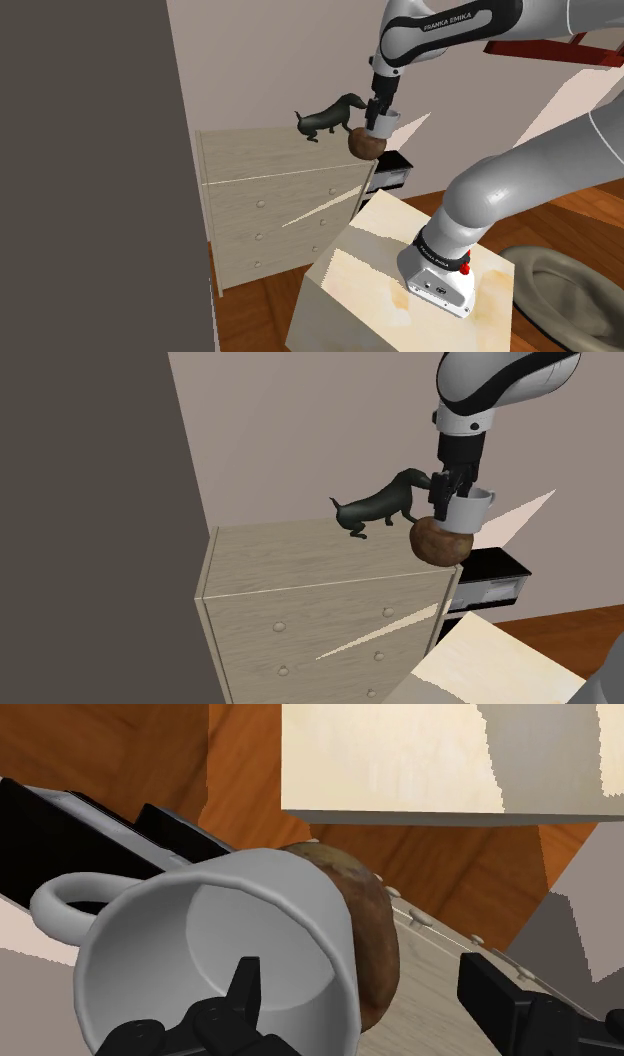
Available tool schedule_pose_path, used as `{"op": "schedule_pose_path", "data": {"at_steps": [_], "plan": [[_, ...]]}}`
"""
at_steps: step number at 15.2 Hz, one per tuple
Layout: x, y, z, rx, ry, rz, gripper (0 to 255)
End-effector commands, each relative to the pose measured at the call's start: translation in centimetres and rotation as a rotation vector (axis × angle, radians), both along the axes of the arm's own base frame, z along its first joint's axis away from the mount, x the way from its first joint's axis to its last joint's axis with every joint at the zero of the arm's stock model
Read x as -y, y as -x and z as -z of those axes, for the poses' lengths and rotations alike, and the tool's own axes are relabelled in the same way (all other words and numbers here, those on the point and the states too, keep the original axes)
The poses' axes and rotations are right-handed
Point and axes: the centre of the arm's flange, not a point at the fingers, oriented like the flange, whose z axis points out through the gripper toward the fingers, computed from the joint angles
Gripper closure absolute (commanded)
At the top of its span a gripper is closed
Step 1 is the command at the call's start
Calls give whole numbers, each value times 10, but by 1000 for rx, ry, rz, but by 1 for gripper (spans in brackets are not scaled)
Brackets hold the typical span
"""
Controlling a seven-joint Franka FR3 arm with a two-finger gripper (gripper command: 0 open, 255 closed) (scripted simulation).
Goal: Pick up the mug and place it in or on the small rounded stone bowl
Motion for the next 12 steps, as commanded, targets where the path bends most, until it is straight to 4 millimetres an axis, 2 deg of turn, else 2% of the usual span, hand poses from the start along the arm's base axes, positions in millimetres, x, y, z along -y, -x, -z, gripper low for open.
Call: {"op": "schedule_pose_path", "data": {"at_steps": [1,5,12], "plan": [[0,0,0,0,0,0,0],[-4,-5,-49,0,0,0,0],[-4,-5,-49,0,0,0,0]]}}
